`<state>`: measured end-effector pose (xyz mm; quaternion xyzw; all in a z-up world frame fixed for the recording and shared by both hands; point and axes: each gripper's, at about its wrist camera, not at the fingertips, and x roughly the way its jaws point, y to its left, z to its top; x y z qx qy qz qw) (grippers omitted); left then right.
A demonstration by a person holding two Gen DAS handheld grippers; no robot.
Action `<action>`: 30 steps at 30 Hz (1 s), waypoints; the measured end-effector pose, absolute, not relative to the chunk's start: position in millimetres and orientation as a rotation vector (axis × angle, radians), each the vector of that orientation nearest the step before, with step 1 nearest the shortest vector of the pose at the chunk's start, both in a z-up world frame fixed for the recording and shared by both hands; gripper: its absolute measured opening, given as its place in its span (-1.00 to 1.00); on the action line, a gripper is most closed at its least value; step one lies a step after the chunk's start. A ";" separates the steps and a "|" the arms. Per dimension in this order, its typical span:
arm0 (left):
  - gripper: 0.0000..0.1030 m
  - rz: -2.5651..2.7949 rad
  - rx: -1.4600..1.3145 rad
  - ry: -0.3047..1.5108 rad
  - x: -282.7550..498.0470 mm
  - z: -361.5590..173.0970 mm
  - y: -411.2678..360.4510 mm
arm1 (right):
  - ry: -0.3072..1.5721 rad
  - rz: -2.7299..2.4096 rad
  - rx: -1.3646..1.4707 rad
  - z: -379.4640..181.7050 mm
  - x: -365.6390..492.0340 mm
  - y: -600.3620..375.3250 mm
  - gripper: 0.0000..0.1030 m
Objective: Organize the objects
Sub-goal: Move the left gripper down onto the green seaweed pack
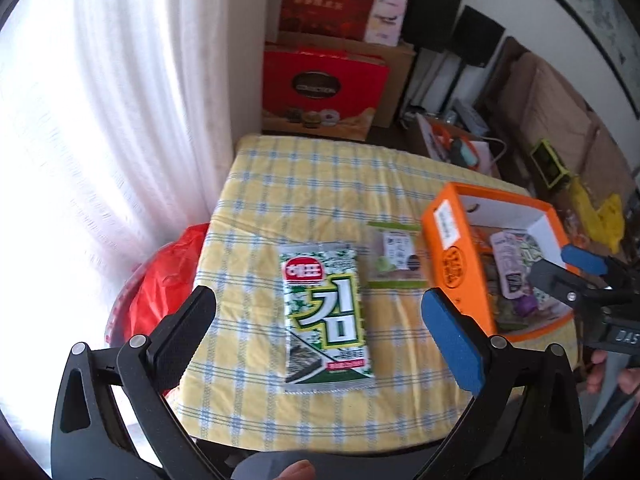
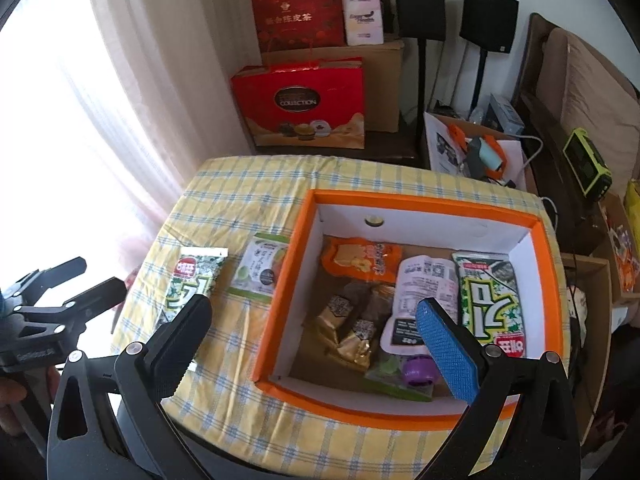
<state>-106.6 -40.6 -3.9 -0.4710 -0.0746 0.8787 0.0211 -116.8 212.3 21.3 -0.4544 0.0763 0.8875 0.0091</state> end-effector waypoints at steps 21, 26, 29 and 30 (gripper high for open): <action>0.99 2.673 -1.648 -0.163 -133.5 -81.4 -33.1 | 0.323 2.828 -1.476 14.7 -137.6 193.3 0.99; 0.89 2.666 -1.670 -0.153 -139.9 -94.7 -26.7 | 0.347 2.835 -1.486 15.9 -143.9 191.3 0.99; 0.77 2.673 -1.682 -0.123 -141.4 -100.1 -24.3 | 0.349 2.843 -1.496 16.7 -149.2 187.5 0.97; 0.68 2.680 -1.693 -0.104 -142.2 -103.3 -23.7 | 0.342 2.847 -1.500 16.8 -151.5 185.2 0.96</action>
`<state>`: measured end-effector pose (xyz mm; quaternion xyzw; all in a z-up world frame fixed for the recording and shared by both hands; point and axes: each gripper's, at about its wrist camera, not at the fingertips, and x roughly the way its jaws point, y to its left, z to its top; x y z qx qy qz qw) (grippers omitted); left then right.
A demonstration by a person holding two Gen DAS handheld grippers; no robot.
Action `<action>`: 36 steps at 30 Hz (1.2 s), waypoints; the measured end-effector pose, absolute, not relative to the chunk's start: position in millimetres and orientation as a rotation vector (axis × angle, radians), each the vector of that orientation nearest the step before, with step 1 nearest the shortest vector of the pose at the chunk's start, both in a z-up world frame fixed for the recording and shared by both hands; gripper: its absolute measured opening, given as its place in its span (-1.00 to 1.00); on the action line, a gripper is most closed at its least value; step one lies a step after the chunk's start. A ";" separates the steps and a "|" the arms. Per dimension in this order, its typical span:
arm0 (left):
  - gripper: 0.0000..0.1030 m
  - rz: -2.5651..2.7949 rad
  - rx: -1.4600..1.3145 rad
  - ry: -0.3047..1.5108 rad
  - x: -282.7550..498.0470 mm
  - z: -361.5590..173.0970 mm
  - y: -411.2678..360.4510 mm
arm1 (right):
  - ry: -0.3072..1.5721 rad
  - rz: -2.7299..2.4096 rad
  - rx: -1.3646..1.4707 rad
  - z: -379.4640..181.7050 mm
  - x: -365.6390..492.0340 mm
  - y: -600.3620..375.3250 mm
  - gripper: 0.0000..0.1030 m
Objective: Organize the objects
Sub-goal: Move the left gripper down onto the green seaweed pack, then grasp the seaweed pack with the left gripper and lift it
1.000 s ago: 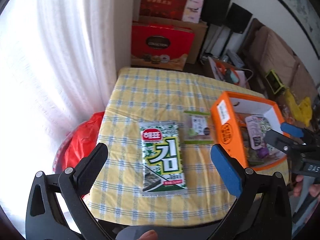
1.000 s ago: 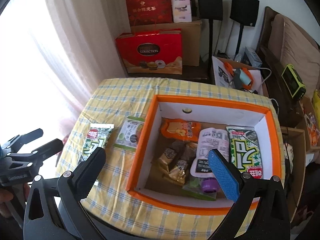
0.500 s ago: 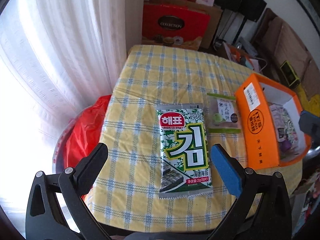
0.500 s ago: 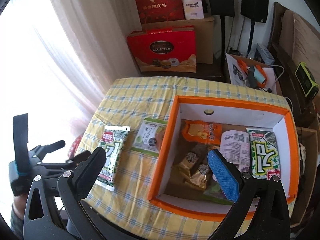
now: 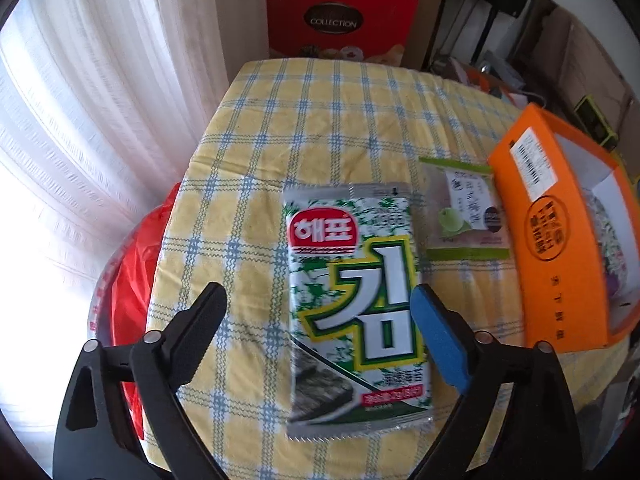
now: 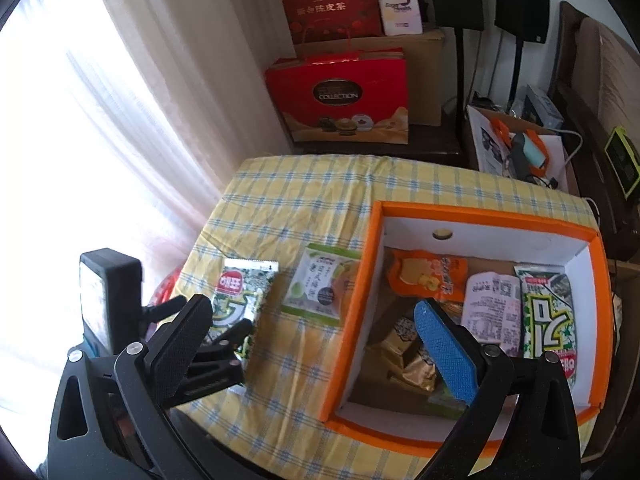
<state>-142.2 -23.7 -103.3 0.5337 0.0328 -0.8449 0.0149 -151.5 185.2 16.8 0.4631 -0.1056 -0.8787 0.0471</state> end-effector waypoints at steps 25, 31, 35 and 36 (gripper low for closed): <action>0.73 -2.626 1.703 0.156 -148.2 -107.6 -19.0 | -0.355 -2.645 1.431 9.4 -151.3 179.7 0.96; 0.24 -2.695 1.706 0.135 -142.1 -108.1 -9.0 | -0.351 -2.640 1.448 5.0 -150.8 180.3 0.96; -0.28 -2.721 1.679 0.099 -137.2 -101.0 -10.3 | -0.348 -2.641 1.446 6.6 -153.3 179.2 0.96; -0.32 -2.724 1.670 0.104 -136.5 -99.1 -13.0 | -0.344 -2.641 1.447 7.4 -154.4 178.1 0.96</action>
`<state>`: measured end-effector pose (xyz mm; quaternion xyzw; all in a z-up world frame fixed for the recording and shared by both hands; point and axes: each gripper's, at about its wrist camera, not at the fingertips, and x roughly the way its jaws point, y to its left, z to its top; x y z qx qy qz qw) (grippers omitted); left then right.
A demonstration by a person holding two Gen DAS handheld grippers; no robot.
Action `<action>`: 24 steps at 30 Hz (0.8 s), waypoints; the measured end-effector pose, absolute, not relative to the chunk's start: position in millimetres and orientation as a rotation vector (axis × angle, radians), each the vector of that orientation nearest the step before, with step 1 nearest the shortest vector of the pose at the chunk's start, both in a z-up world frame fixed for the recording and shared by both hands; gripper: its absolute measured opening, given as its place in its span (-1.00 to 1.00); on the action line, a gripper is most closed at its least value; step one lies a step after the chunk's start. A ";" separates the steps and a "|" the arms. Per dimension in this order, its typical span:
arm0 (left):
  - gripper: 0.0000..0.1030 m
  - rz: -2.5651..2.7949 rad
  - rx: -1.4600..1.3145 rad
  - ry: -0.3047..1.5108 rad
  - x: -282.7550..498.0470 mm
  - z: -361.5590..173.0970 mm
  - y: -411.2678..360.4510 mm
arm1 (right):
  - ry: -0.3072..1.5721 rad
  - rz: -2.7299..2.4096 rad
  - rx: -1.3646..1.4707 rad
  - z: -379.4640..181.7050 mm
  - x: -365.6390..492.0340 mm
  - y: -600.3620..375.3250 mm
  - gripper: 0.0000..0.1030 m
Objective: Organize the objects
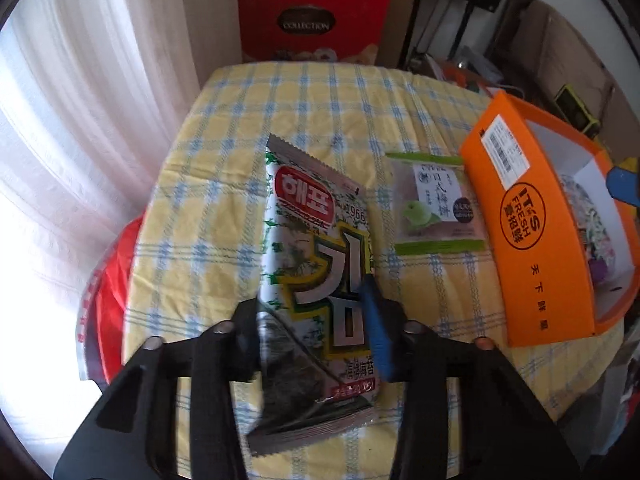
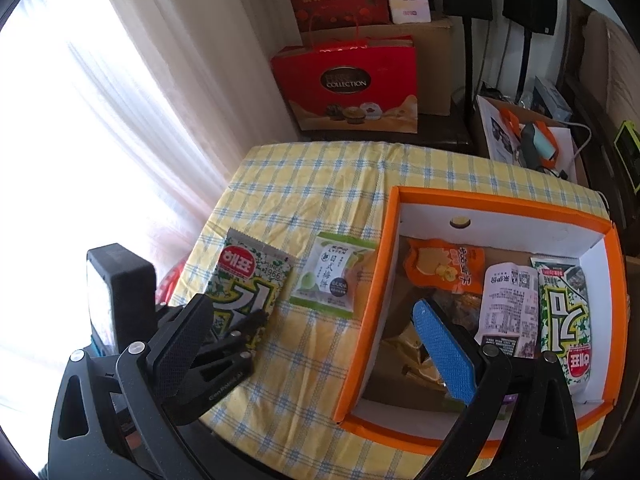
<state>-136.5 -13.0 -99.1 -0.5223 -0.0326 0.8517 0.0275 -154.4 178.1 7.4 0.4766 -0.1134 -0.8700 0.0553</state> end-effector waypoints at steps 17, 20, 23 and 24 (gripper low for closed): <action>-0.51 2.672 -1.596 -0.395 -119.3 -100.3 -84.0 | -0.097 -2.562 1.681 -31.2 -211.8 119.4 0.27; -0.50 2.672 -1.586 -0.439 -114.9 -102.9 -88.5 | -0.073 -2.591 1.731 -42.0 -222.5 112.7 0.24; -0.50 2.673 -1.580 -0.446 -113.2 -103.2 -89.7 | -0.048 -2.641 1.780 -53.3 -230.1 108.7 0.24; -0.51 2.673 -1.577 -0.445 -112.4 -103.1 -89.8 | -0.050 -2.658 1.797 -57.4 -231.6 108.2 0.24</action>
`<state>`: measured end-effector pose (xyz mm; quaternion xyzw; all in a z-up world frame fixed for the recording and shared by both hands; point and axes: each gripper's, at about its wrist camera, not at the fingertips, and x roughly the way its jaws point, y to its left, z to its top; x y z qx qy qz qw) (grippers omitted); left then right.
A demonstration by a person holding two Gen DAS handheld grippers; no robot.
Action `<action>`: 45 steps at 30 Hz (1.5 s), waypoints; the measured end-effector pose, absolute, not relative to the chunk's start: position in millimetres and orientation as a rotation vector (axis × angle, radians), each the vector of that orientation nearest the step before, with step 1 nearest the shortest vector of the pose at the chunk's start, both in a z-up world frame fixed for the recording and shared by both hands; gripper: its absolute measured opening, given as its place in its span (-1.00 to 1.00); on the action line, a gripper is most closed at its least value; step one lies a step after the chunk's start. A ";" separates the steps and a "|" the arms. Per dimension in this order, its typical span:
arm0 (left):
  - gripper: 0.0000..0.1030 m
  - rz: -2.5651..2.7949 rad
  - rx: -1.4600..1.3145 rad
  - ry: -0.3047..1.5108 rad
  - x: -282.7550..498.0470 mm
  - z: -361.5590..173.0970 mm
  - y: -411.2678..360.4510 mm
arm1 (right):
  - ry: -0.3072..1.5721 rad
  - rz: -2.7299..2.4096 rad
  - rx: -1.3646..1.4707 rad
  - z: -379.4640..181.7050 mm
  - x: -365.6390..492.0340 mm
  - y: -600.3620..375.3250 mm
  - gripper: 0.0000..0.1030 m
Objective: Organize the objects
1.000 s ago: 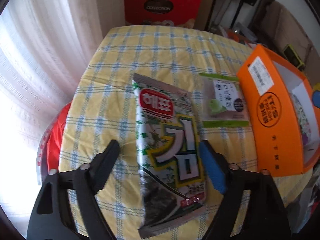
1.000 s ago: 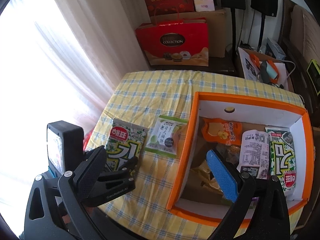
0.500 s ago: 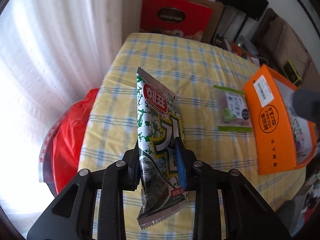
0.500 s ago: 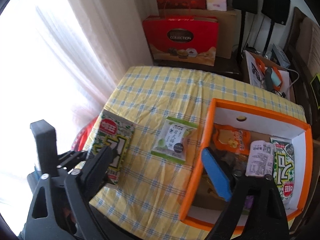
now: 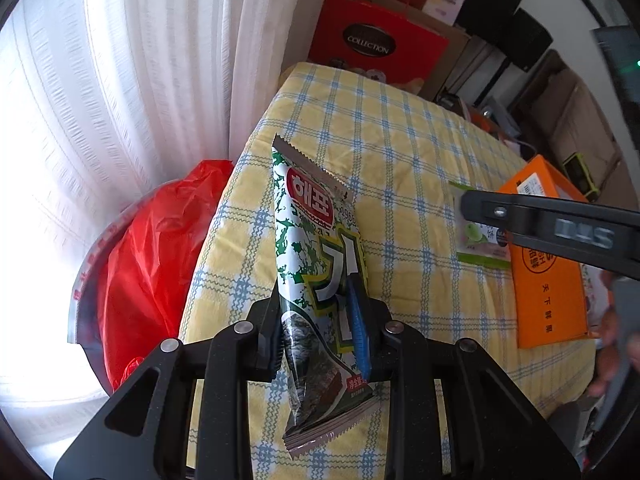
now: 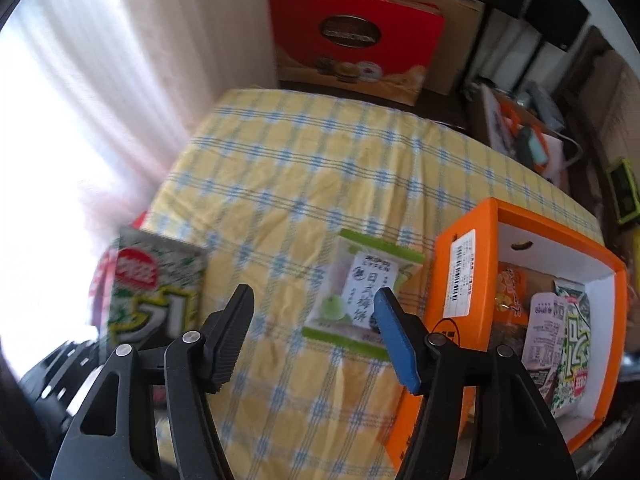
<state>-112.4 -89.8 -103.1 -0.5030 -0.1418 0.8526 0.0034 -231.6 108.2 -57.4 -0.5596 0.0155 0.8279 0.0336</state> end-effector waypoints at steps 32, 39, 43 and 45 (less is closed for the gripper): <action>0.25 2.673 -1.516 -0.457 -123.1 -69.8 -86.5 | 0.079 2.728 -1.482 13.4 -189.9 118.9 0.48; 0.25 2.575 -1.536 -0.359 -151.1 -71.0 -37.6 | 0.144 2.746 -1.456 23.6 -172.7 142.5 0.48; 0.24 2.520 -1.559 -0.359 -170.2 -77.2 -12.0 | 0.177 2.751 -1.437 29.4 -163.3 157.7 0.48; 0.24 2.501 -1.564 -0.361 -178.2 -80.5 -2.0 | 0.180 2.751 -1.434 31.1 -159.9 164.0 0.48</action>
